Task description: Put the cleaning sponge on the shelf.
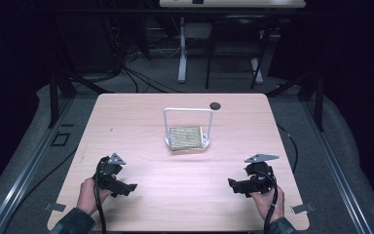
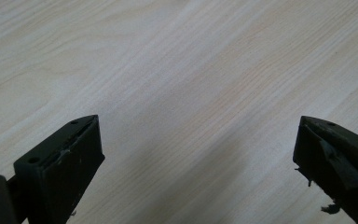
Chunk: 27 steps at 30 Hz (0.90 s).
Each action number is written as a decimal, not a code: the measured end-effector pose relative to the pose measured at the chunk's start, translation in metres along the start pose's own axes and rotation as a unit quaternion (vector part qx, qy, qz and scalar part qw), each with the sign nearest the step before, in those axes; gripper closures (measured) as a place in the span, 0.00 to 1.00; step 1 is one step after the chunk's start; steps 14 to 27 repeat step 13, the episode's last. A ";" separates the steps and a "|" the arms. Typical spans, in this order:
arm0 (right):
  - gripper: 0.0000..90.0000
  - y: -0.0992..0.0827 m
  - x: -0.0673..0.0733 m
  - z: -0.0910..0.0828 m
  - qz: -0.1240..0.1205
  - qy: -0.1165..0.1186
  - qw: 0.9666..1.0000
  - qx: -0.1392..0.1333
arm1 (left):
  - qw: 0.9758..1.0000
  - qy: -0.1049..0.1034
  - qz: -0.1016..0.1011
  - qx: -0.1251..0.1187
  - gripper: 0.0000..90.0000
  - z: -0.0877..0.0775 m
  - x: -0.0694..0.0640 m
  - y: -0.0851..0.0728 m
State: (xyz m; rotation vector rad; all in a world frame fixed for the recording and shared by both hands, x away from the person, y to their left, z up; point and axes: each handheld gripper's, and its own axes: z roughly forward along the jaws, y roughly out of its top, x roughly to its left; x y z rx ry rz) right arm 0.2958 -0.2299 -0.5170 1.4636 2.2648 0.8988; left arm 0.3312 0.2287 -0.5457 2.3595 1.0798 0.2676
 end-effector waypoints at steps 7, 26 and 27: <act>0.05 0.001 0.000 0.004 -0.011 0.005 1.000 0.007 | 1.000 -0.003 0.000 -0.002 0.01 0.001 0.000 0.001; 0.07 0.000 0.001 0.007 -0.019 0.011 0.999 0.024 | 1.000 -0.004 -0.002 -0.002 0.01 0.001 0.000 0.001; 0.07 0.000 0.001 0.007 -0.019 0.011 0.999 0.024 | 1.000 -0.004 -0.002 -0.002 0.01 0.001 0.000 0.001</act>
